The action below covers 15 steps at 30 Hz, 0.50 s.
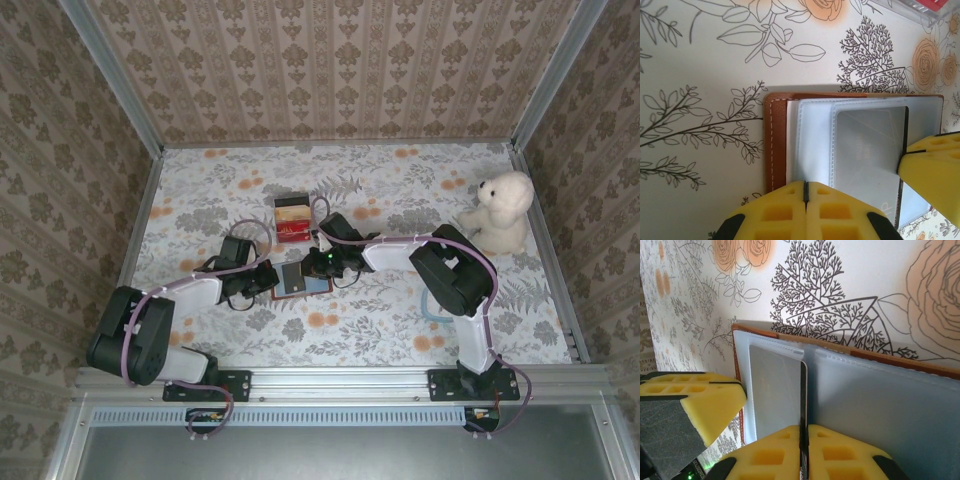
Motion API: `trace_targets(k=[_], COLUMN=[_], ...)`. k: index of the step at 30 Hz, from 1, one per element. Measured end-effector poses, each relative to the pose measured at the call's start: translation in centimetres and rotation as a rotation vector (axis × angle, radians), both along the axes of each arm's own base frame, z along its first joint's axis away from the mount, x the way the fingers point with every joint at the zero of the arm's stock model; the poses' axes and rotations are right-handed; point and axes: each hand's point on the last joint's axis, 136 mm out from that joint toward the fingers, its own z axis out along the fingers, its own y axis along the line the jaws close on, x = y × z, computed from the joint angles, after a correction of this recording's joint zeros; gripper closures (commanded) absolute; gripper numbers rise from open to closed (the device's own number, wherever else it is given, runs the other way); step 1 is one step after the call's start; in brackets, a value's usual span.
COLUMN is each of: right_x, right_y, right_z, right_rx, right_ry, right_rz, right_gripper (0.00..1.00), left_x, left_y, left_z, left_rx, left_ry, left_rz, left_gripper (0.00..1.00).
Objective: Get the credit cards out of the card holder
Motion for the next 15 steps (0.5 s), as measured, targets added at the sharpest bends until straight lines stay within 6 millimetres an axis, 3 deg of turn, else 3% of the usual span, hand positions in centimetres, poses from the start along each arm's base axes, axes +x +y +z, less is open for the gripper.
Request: trace_targets(k=[7,15], right_x=[-0.1,-0.2], right_y=[0.2,0.2], right_z=[0.1,0.2], right_rx=[0.012,0.017], right_ry=[0.003,0.005], right_rz=[0.008,0.012], right_gripper=[0.95,0.94], left_x=[-0.2,-0.4], left_y=[-0.6,-1.1], left_z=[1.3,0.2], left_rx=[-0.041,-0.057], left_ry=[-0.021,0.022], left_rz=[-0.025,-0.044], left_gripper=[1.00,1.00])
